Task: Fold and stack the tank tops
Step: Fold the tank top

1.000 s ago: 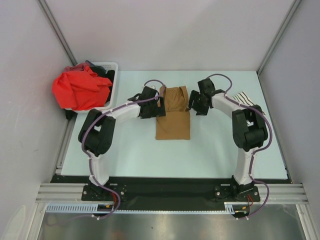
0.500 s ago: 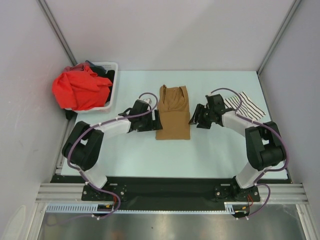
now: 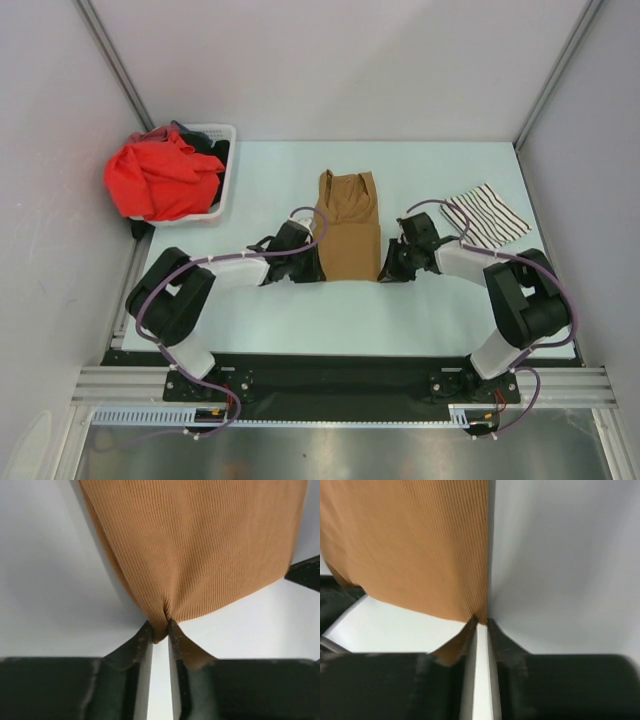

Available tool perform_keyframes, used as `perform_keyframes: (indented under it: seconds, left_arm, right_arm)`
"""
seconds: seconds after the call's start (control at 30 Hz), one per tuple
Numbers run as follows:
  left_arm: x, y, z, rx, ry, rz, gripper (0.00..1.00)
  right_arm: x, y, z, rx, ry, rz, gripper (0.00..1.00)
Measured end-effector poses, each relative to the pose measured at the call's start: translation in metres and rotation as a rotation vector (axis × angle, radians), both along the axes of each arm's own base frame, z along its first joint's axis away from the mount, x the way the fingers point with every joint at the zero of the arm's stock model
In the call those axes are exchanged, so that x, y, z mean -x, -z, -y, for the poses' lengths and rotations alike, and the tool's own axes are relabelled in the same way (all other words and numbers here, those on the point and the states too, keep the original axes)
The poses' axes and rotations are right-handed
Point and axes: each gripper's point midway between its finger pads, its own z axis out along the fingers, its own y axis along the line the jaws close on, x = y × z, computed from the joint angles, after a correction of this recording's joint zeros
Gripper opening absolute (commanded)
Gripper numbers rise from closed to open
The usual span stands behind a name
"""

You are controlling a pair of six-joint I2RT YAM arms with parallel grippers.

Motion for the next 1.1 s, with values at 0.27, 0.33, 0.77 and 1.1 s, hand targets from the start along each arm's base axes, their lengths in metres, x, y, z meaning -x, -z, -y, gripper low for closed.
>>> perform_keyframes:
  seconds: [0.27, 0.33, 0.77, 1.1]
  left_arm:
    - [0.032, 0.005, -0.01, -0.02, 0.016, 0.016, 0.0]
    - [0.047, 0.005, -0.014, -0.025, 0.029, 0.023, 0.01]
    - [0.078, 0.006, -0.026, -0.014, 0.031, 0.029, 0.12]
    - [0.079, 0.006, -0.027, -0.02, 0.023, 0.027, 0.1]
  right_arm:
    - [0.044, 0.0, 0.011, -0.003, -0.016, -0.019, 0.0]
    - [0.058, -0.005, 0.014, -0.01, -0.02, -0.01, 0.0]
    - [0.081, -0.018, -0.001, -0.021, -0.076, 0.024, 0.45]
    - [0.066, -0.003, -0.032, -0.039, -0.146, 0.022, 0.38]
